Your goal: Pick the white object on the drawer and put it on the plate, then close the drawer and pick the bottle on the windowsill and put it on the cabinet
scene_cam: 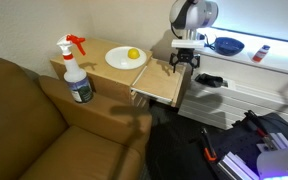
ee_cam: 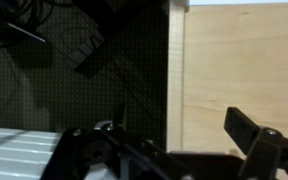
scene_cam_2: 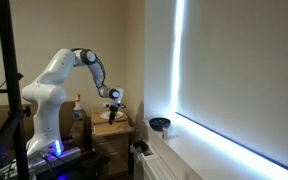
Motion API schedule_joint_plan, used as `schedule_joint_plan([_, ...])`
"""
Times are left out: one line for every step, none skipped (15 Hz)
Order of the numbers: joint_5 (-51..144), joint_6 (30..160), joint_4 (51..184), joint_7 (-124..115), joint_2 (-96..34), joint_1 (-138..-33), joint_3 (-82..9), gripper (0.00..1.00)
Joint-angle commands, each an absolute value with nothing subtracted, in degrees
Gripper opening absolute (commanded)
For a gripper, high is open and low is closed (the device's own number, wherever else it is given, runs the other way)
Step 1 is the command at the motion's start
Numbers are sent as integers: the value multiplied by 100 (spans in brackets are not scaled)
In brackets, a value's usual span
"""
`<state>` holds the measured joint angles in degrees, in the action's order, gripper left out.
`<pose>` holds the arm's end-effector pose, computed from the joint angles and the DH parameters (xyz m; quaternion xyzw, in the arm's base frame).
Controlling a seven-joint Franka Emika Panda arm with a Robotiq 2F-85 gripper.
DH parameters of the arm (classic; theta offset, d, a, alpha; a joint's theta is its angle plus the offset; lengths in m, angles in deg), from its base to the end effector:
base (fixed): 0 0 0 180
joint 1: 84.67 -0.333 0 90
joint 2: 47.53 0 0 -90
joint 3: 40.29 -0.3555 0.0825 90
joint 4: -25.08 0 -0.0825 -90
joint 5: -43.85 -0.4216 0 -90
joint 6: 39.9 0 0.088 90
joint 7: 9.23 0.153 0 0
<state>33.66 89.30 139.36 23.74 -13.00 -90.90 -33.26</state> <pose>0.5917 -0.0013 0.0899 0.9235 -0.3453 -0.1655 0.0243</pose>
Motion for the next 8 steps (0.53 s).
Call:
schedule_joint_plan([2732, 9962, 14963, 2444, -1186, -8638, -3346, 100])
schedule_joint_plan([2528, 10340, 15231, 2408, -1102, -8507, -3328, 100])
schedule_joint_plan([2299, 10682, 15431, 2376, -1032, -8376, -3341, 100])
schedule_joint_plan([2137, 10973, 15557, 2483, -938, -8339, -3311, 100])
schedule_joint_plan([2071, 11361, 15649, 2658, -832, -8414, -3223, 100])
schedule_joint_plan([1972, 11670, 15717, 2838, -746, -8467, -3186, 100])
schedule_joint_plan([2187, 11208, 15516, 2576, -761, -8377, -3221, 100])
schedule_joint_plan([2183, 11315, 15556, 2607, -701, -8378, -3202, 100])
